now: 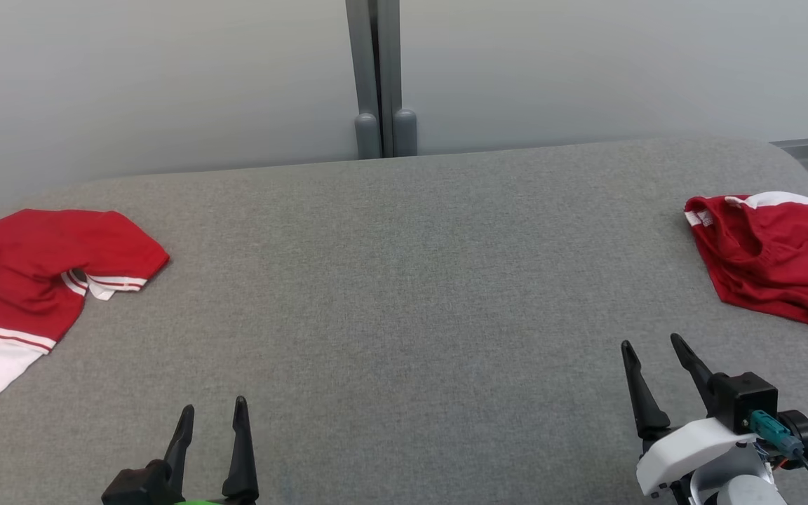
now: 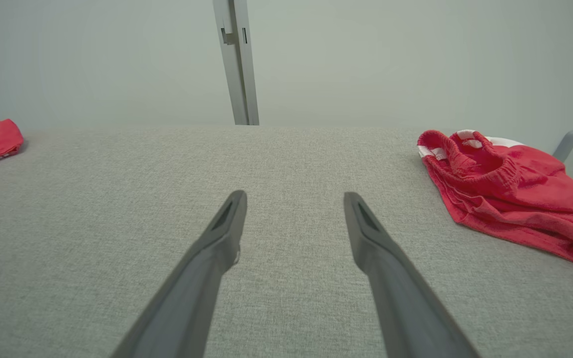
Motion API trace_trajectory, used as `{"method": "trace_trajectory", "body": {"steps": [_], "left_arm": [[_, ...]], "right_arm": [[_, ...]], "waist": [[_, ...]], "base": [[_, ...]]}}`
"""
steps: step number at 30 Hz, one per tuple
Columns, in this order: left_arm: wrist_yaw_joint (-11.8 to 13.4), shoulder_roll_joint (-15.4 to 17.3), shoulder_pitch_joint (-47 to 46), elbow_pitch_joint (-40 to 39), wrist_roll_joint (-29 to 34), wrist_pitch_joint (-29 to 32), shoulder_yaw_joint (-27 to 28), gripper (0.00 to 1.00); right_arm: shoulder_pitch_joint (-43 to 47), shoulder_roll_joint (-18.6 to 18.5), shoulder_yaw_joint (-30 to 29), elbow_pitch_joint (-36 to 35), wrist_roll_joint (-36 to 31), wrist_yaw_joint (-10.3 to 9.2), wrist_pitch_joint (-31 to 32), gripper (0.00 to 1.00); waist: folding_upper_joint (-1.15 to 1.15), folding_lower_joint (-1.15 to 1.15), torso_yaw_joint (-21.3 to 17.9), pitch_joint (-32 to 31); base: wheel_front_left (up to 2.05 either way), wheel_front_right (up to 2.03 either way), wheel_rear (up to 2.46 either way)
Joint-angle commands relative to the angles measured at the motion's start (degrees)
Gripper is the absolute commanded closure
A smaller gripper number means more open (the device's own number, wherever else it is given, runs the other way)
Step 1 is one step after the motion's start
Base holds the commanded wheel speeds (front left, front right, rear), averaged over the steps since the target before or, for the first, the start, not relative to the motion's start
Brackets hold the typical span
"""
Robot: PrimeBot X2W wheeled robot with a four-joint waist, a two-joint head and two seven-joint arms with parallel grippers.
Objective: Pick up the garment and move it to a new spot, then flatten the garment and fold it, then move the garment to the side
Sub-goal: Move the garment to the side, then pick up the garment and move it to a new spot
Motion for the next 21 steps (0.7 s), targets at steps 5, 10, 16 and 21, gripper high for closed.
{"method": "trace_trajectory", "body": {"steps": [5, 10, 16, 21], "left_arm": [[0.0, 0.1, -1.2, 0.2, -0.1, 0.0, -0.1, 0.00], [0.0, 0.1, -1.9, 0.3, 0.5, 0.0, -0.6, 0.00], [-0.3, 0.1, -2.5, 0.5, 1.6, 0.0, -0.9, 0.00], [-0.4, 0.1, -2.6, 0.2, 1.9, 0.0, -0.3, 0.00]], "right_arm": [[0.7, -0.2, 0.0, -0.5, 0.4, -0.09, -0.2, 0.00], [0.9, -0.2, -0.5, -0.8, 0.0, -0.09, -0.2, 0.00], [0.9, -0.2, -0.3, -1.3, 0.6, -0.09, -0.2, 0.00], [0.6, -0.2, 1.0, -1.2, 1.2, -0.09, -0.2, 0.00]], "waist": [[0.00, 0.00, 1.8, 0.1], [0.00, 0.00, 6.2, 0.5], [0.00, 0.00, 14.2, 0.8], [0.00, 0.00, 19.5, 0.8]], "base": [[0.00, 0.00, 0.00], [0.00, 0.00, 0.00], [0.00, 0.00, 0.00], [0.00, 0.00, 0.00]]}}
